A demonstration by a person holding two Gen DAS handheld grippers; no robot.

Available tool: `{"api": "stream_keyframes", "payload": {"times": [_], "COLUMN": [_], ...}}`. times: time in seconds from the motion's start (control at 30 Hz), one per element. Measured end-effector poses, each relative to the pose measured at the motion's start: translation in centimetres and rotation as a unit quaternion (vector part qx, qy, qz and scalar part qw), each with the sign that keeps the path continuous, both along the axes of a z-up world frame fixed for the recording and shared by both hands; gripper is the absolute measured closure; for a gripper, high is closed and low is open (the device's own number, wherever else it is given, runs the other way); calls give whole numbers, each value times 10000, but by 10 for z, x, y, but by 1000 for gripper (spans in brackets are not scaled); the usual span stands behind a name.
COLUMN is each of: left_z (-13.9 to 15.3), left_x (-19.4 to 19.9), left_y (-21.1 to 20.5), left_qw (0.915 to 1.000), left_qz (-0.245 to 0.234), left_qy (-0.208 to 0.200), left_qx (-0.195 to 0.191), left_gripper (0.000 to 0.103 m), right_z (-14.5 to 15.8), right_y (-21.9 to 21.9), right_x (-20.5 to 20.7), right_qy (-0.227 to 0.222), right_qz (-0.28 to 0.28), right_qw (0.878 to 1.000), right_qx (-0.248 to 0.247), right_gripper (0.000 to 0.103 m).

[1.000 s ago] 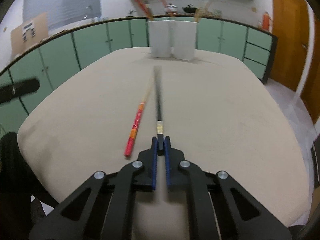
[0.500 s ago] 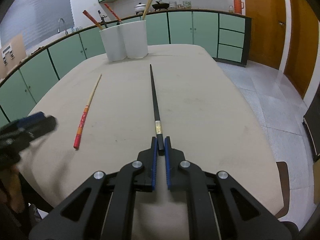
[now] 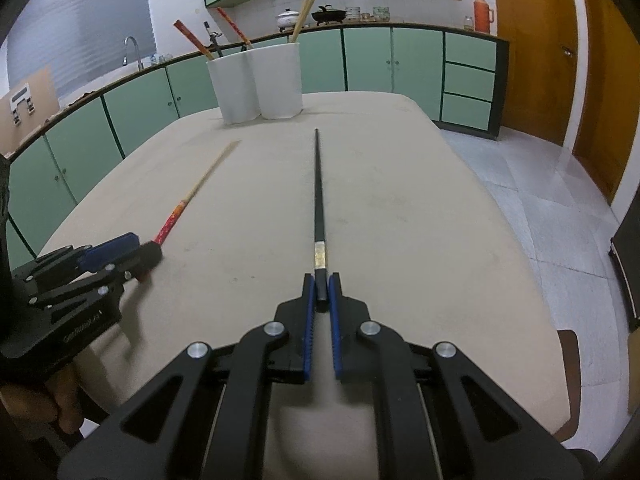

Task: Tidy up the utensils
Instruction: 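Grasp a black chopstick with the right tool while the left tool grasps a red one, then carry both held chopsticks to the white holders and lower them in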

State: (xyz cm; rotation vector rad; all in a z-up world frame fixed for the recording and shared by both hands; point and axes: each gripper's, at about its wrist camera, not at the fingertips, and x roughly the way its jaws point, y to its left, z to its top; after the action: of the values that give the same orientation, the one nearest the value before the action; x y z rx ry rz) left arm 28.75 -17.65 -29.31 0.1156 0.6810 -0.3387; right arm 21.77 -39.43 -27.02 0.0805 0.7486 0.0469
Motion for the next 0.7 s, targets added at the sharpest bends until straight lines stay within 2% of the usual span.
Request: {"api": "stream_keyframes", "payload": {"times": [0.03, 0.07, 0.27, 0.5, 0.6, 0.7], "left_z": [-1, -1, 1, 9, 6, 5], "left_x": [0, 1, 0, -18, -19, -17], "left_y": [3, 8, 25, 48, 55, 57], "left_qw": [10000, 10000, 9998, 9995, 9994, 9995], "left_qz": [-1, 37, 179, 309, 289, 198], "left_qy": [-30, -65, -27, 75, 167, 192], "left_qx": [-8, -18, -119, -10, 102, 135], "left_gripper": [92, 97, 97, 97, 90, 76], "right_z": [0, 0, 2, 3, 4, 4], "right_y": [3, 5, 21, 42, 39, 38], "right_x": [1, 2, 6, -3, -4, -6], "right_qy": [-1, -12, -50, -93, -70, -51], "right_qz": [30, 55, 287, 672, 608, 572], "right_qw": [10000, 10000, 9995, 9976, 9981, 9983], "right_qx": [-28, -62, -144, -146, -71, -38], "right_gripper": [97, 97, 96, 96, 95, 94]}}
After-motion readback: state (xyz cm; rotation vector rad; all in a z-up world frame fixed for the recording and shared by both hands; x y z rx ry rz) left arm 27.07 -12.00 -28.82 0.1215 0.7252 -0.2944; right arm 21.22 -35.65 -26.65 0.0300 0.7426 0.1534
